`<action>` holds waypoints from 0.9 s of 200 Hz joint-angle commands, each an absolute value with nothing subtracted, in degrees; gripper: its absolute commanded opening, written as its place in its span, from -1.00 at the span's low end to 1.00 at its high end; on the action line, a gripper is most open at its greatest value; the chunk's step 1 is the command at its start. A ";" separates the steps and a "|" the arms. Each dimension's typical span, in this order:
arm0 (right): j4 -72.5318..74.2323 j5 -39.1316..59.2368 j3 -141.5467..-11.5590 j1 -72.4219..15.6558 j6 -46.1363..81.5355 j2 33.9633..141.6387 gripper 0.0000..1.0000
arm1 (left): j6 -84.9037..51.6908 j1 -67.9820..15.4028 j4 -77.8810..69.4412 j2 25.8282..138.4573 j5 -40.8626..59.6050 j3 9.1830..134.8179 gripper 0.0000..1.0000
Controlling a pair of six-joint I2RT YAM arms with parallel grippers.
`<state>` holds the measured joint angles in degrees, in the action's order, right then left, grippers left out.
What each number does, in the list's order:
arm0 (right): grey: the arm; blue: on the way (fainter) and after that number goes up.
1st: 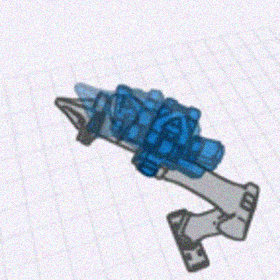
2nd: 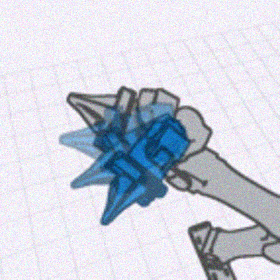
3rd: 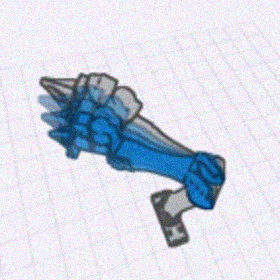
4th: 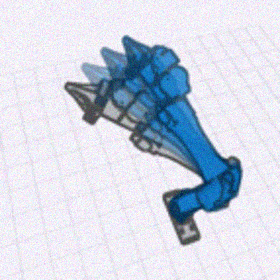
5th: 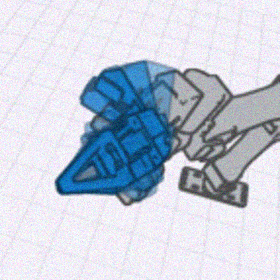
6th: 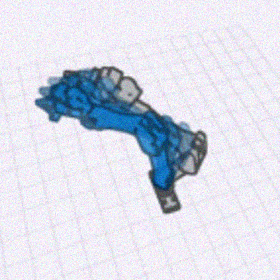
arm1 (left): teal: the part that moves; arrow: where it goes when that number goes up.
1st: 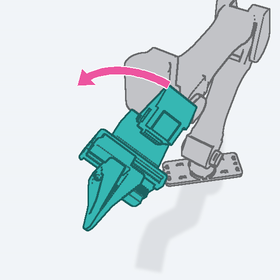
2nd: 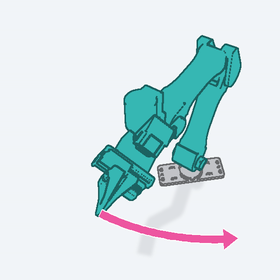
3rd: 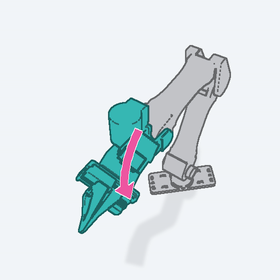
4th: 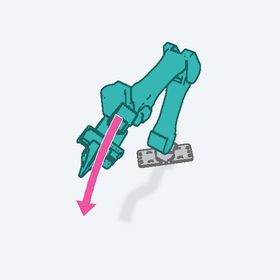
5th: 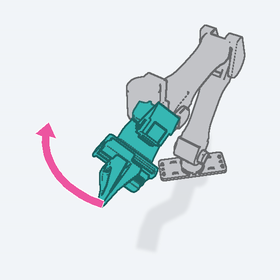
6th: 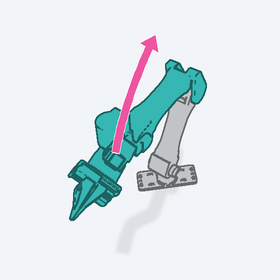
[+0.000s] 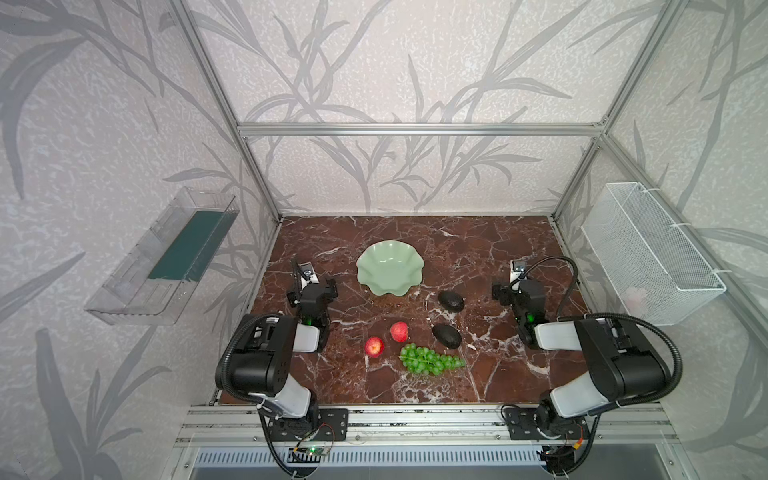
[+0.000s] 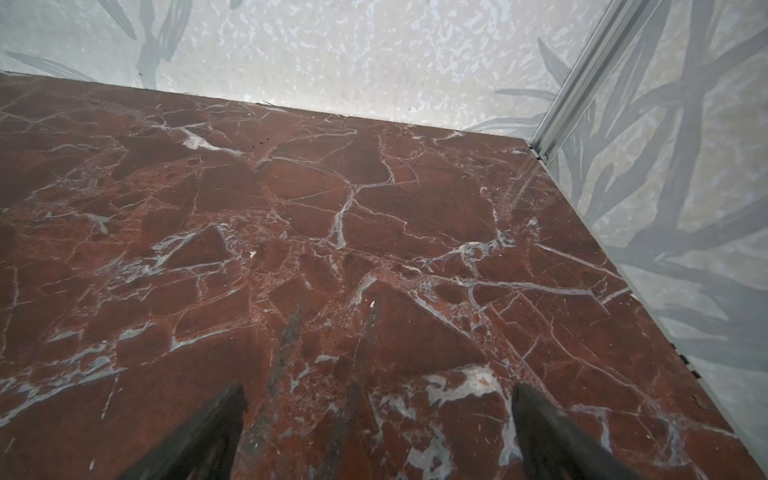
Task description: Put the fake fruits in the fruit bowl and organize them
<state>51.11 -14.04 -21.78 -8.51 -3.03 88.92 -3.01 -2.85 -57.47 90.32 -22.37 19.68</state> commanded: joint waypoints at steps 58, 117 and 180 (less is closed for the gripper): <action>51.50 -14.50 -22.15 -8.53 -2.47 88.85 0.98 | -2.28 -2.45 -58.01 90.70 -22.11 20.58 0.99; 51.52 -14.50 -22.15 -8.58 -2.52 88.83 0.98 | -2.27 -2.38 -58.01 90.70 -22.08 20.62 0.99; 51.45 -14.50 -22.14 -8.53 -2.48 88.78 0.98 | -2.57 -2.04 -57.40 90.62 -21.57 20.75 0.99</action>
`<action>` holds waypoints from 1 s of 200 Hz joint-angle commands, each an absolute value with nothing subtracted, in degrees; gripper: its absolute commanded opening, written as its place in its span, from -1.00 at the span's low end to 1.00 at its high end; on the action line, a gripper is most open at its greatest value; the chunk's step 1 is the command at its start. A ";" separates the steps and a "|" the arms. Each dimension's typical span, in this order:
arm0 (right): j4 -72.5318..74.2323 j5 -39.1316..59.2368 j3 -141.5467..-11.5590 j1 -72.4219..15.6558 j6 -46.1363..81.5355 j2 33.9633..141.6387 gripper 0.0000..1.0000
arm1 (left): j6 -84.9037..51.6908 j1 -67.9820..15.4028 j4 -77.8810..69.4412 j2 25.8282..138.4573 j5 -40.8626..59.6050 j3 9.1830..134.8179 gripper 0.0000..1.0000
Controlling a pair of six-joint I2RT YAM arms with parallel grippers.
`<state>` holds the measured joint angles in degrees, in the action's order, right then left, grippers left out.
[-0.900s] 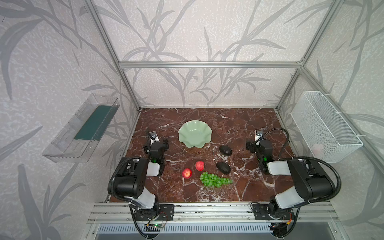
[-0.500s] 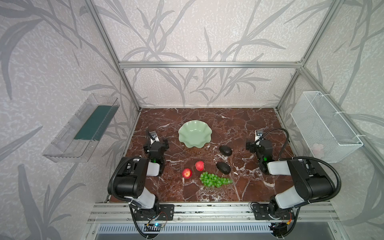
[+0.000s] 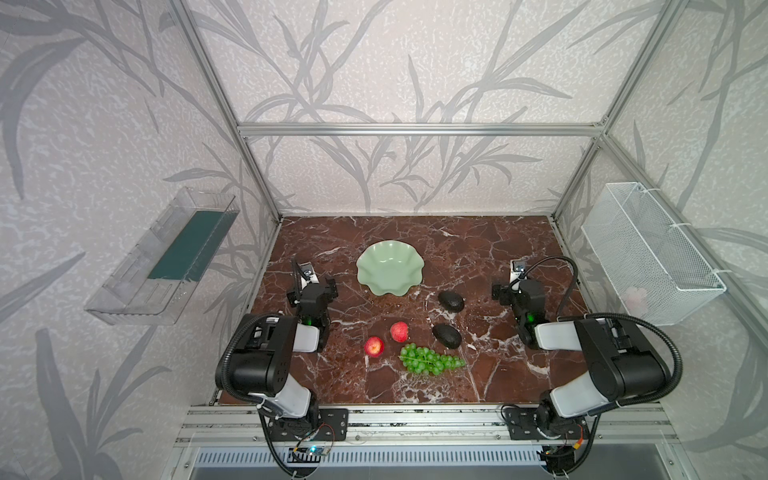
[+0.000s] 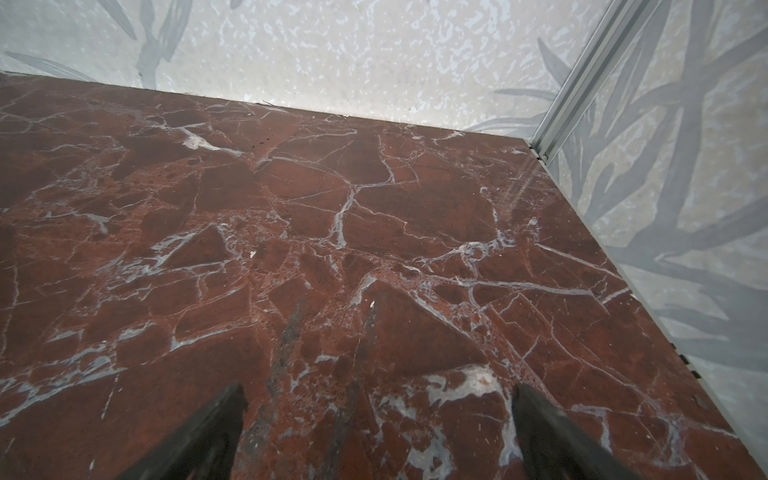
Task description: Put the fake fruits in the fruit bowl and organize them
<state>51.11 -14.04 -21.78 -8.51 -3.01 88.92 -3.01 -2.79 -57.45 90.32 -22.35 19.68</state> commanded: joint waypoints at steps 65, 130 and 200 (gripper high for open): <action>47.51 -14.88 -23.43 -8.70 -2.88 86.54 0.98 | -4.33 -1.26 -51.74 85.22 -20.59 20.31 0.94; 2.60 -12.35 -49.25 -10.13 14.91 72.85 0.98 | -18.51 -2.73 -20.91 62.01 -21.86 33.76 0.99; -9.31 12.26 -47.71 -13.72 9.00 70.52 0.94 | -28.68 -2.54 3.69 54.75 -12.08 42.10 0.93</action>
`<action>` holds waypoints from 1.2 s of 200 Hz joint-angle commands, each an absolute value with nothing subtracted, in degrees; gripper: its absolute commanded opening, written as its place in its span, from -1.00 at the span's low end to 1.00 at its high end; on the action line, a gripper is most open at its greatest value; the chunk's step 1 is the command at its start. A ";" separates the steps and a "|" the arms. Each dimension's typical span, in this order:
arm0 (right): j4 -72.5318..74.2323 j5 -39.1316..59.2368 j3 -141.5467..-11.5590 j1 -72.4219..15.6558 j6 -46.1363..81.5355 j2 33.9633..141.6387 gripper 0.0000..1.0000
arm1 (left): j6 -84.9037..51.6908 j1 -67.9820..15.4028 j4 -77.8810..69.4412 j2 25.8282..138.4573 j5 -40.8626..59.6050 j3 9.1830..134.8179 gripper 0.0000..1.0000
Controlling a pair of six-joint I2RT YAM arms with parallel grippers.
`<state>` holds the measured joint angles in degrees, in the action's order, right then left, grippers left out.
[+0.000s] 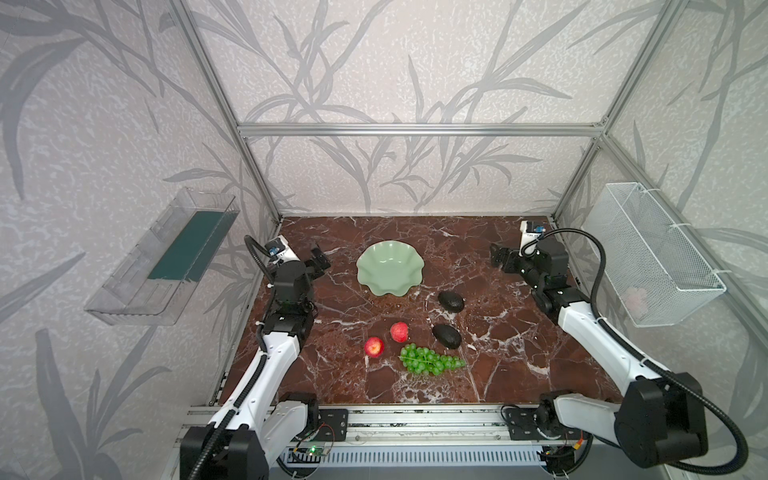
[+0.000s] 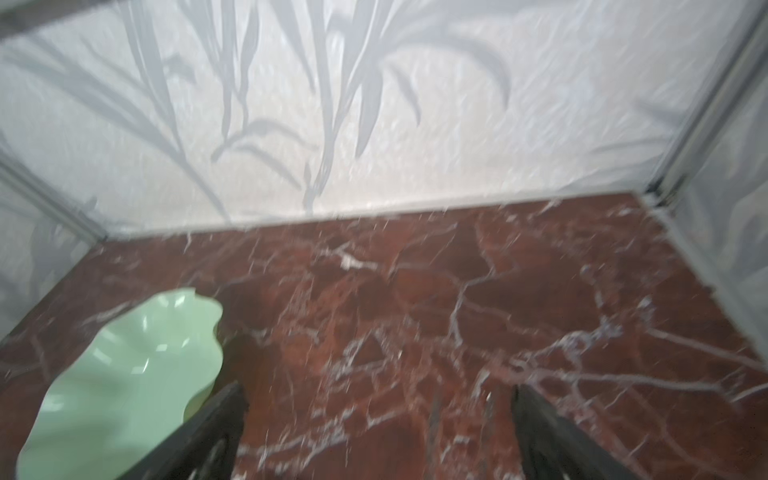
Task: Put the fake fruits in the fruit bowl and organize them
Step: 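Reach the right gripper to the farther avocado and grasp it while raising the left arm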
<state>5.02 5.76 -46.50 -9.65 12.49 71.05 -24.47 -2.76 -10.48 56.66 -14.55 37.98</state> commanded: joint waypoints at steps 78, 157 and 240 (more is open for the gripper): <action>-16.36 7.81 -53.58 -26.59 -0.09 81.63 0.94 | -30.15 -2.47 6.77 52.56 -9.28 42.29 0.93; -18.02 6.12 -60.41 -29.49 -0.88 96.42 0.71 | -30.45 -2.43 8.53 52.38 -7.12 42.45 0.93; -20.88 1.99 -62.52 -30.29 1.15 98.50 0.08 | -31.69 -2.40 12.10 51.43 -6.90 42.34 0.93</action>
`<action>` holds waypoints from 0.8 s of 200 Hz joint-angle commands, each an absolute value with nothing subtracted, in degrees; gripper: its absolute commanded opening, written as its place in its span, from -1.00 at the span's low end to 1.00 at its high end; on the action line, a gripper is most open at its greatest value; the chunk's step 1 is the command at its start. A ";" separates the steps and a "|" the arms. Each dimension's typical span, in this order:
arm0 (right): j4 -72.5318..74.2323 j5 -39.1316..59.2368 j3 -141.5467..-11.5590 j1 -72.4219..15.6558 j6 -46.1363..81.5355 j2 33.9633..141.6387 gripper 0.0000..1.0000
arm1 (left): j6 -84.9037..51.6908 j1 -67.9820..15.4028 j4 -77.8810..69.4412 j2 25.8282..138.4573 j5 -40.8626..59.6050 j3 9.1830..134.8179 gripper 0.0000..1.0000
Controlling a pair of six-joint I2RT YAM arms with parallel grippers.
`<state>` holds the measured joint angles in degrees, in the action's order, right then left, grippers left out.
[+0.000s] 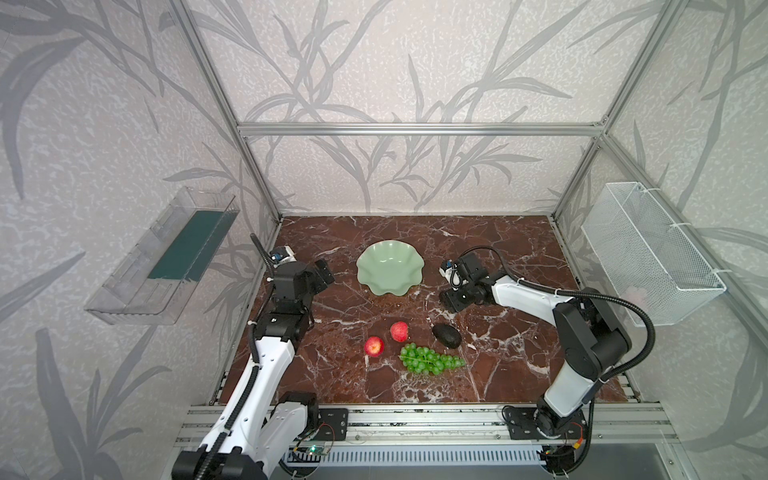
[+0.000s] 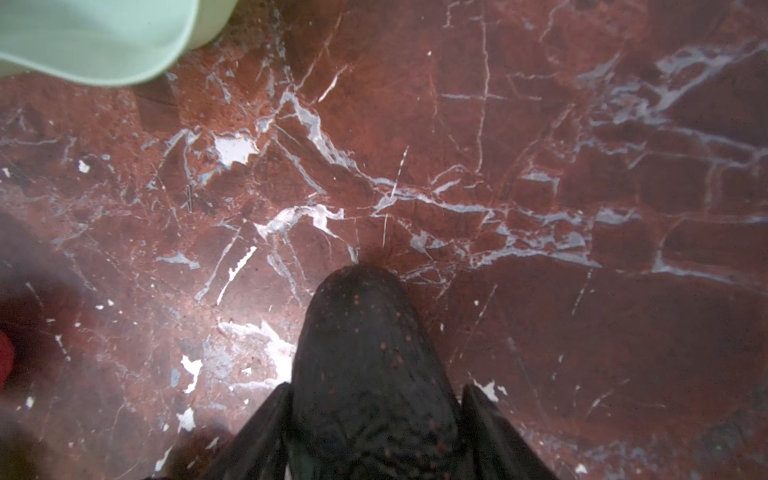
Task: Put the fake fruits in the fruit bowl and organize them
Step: 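Reach the right gripper to the farther avocado and grasp it while raising the left arm, then carry the avocado into the green bowl with the right gripper and release it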
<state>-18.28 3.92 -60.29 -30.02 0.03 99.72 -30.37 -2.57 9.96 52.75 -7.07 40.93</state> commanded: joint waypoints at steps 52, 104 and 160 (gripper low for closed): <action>-26.19 2.88 -71.73 -31.56 5.74 92.20 0.02 | -32.21 -2.39 15.08 50.11 -7.53 42.40 0.93; -28.18 2.99 -90.70 -36.75 5.93 104.94 0.02 | -33.05 -2.36 20.53 46.98 -7.71 42.36 0.93; -30.38 1.27 -108.87 -40.87 4.93 121.64 0.02 | -35.07 -2.31 26.72 43.68 -6.10 41.48 0.93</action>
<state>-26.85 2.37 -102.61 -39.77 5.08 115.98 -33.23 -2.57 21.80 44.97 -6.83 40.93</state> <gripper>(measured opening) 0.576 0.966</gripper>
